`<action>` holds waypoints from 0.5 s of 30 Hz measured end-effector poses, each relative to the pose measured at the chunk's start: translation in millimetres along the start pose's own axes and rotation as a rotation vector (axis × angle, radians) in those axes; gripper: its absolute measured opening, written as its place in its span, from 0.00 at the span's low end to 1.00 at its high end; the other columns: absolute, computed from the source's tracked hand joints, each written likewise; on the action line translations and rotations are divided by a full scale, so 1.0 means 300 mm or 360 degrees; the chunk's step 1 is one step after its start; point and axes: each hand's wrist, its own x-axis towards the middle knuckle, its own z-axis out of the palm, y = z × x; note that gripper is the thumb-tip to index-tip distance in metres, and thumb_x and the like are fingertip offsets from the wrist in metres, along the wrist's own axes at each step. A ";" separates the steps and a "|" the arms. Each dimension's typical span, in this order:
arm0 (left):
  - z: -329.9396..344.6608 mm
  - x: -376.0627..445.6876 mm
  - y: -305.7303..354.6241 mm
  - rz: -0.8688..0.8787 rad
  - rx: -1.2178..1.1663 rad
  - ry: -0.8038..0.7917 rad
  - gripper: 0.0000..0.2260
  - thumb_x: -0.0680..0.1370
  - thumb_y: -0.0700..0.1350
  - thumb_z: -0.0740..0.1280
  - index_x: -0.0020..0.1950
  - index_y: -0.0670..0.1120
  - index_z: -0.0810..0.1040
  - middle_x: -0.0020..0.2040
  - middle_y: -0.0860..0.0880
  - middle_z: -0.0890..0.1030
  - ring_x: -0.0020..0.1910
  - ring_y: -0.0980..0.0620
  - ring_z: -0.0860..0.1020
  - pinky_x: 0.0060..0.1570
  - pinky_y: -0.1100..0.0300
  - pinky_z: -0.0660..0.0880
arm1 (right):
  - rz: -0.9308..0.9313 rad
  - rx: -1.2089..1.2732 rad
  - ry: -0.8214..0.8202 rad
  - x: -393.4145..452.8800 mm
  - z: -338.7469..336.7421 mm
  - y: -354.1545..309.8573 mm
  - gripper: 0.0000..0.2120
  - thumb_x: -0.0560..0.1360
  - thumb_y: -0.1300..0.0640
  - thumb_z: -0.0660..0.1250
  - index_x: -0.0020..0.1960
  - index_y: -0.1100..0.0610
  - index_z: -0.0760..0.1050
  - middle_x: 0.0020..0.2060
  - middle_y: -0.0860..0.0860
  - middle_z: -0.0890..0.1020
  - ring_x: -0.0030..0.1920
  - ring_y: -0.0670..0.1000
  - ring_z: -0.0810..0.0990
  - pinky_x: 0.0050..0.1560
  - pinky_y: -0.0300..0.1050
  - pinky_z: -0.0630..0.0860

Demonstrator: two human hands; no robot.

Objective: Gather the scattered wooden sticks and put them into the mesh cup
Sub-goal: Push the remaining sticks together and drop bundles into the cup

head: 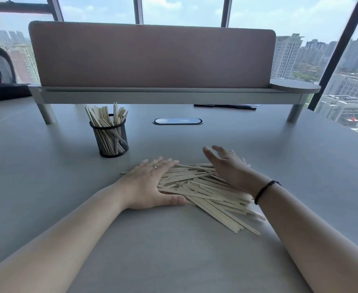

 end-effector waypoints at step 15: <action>0.008 -0.003 -0.024 -0.0006 -0.0197 0.0260 0.43 0.64 0.79 0.63 0.75 0.59 0.68 0.71 0.59 0.73 0.72 0.58 0.66 0.70 0.57 0.66 | -0.0315 -0.0397 -0.0307 -0.018 -0.029 0.084 0.63 0.53 0.12 0.51 0.81 0.44 0.52 0.79 0.45 0.61 0.79 0.49 0.55 0.79 0.59 0.48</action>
